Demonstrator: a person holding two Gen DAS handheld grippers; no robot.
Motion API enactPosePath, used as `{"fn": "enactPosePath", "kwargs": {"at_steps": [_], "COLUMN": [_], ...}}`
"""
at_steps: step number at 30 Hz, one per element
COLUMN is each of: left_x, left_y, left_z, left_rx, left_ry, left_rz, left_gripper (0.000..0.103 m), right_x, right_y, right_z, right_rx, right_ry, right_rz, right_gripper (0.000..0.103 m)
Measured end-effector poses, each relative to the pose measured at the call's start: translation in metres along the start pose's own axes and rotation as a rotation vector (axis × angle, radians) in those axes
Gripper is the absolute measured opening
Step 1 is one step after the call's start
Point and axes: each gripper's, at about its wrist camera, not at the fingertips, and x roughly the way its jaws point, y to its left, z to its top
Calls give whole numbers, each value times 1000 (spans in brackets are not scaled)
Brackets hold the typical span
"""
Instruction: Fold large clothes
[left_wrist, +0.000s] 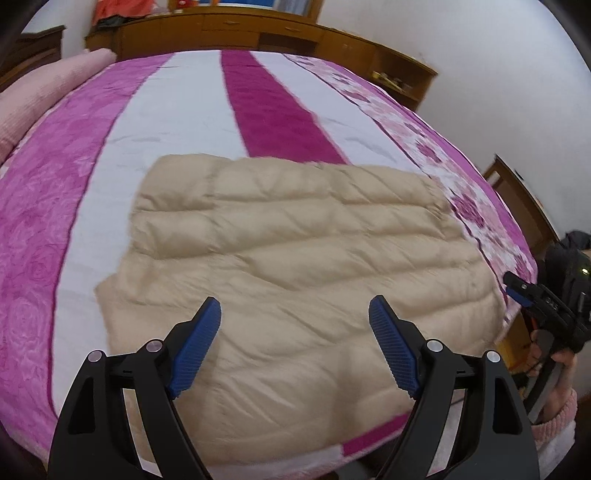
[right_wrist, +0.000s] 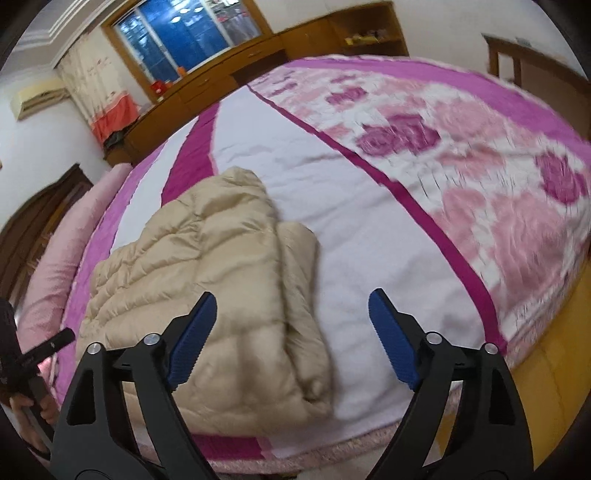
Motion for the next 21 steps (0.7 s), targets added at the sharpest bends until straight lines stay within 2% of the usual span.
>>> {"fn": "enactPosePath", "kwargs": {"at_steps": [4, 8, 11, 17, 19, 21], "left_x": [12, 34, 45, 62, 68, 71], "left_y": [-24, -38, -44, -42, -43, -44], "left_z": [-7, -19, -26, -30, -32, -33], "left_rx": [45, 79, 118, 126, 137, 140], "left_ry": [37, 96, 109, 144, 150, 157], "left_rz": [-26, -12, 21, 30, 42, 50], "left_gripper": [80, 80, 80, 83, 83, 83], "right_x": [12, 31, 44, 55, 52, 46], "right_y": [-14, -12, -8, 2, 4, 1], "right_z": [-9, -16, -20, -23, -23, -23], "right_rx": [61, 69, 74, 111, 132, 165], "right_ry": [70, 139, 167, 187, 179, 163], "right_rz": [62, 123, 168, 252, 286, 316], "right_gripper": [85, 85, 86, 87, 78, 56]}}
